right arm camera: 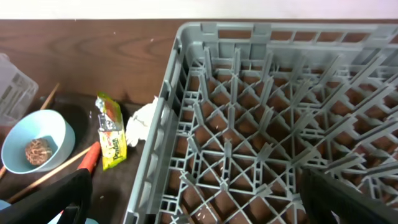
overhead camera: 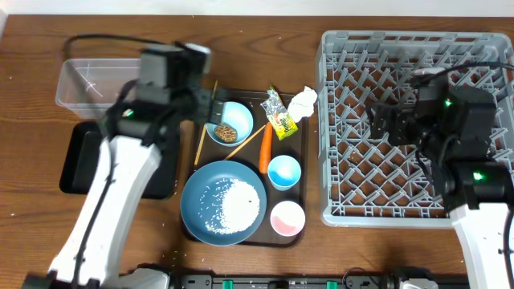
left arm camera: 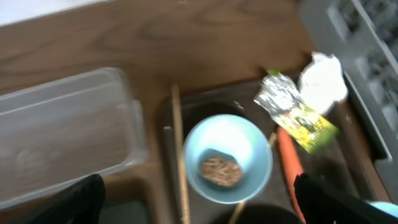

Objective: Sort waste into correct bins and load items into the dishwasher rack
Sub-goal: 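Reach the left gripper to the small light-blue bowl and grasp its rim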

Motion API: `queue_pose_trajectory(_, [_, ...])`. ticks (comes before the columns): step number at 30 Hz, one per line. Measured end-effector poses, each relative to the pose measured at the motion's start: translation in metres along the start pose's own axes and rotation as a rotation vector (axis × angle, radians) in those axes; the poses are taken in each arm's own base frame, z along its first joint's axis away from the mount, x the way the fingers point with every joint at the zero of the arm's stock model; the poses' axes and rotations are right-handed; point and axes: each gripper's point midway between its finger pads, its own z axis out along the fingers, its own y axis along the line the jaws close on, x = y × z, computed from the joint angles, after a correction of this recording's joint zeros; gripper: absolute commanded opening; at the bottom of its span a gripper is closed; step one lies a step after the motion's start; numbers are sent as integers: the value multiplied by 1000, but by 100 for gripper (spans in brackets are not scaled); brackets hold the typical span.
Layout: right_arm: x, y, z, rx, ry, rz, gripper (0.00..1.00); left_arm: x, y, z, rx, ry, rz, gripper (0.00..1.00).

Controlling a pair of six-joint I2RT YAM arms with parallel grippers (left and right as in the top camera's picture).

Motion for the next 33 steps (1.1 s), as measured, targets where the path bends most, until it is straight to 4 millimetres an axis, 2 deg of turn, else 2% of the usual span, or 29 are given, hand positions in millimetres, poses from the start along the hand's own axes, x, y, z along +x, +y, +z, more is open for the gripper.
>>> queue_pose_trajectory(4, [2,1,8,-17,15,3,99,15,-35,36,61,100,66,98])
queue_pose_trajectory(6, [3,4,10,-32,23,4,99,30,-50,58,87,166,94,98])
queue_pose_trajectory(10, [6,7,11,-51,34,7,99,55,-67,90,128,269,109,98])
queue_pose_trajectory(14, [6,8,11,-58,36,8,96,64,-78,115,159,298,116,98])
queue_pose_trajectory(19, [7,8,11,-61,38,8,93,68,-82,138,167,299,116,100])
queue_pose_trajectory(24, [9,8,10,-61,49,10,90,87,-75,166,111,355,49,73])
queue_pose_trajectory(28, [13,8,10,-61,64,14,88,99,-62,178,29,391,7,67])
queue_pose_trajectory(33, [13,8,10,-60,67,15,87,93,-57,181,-10,360,-17,59])
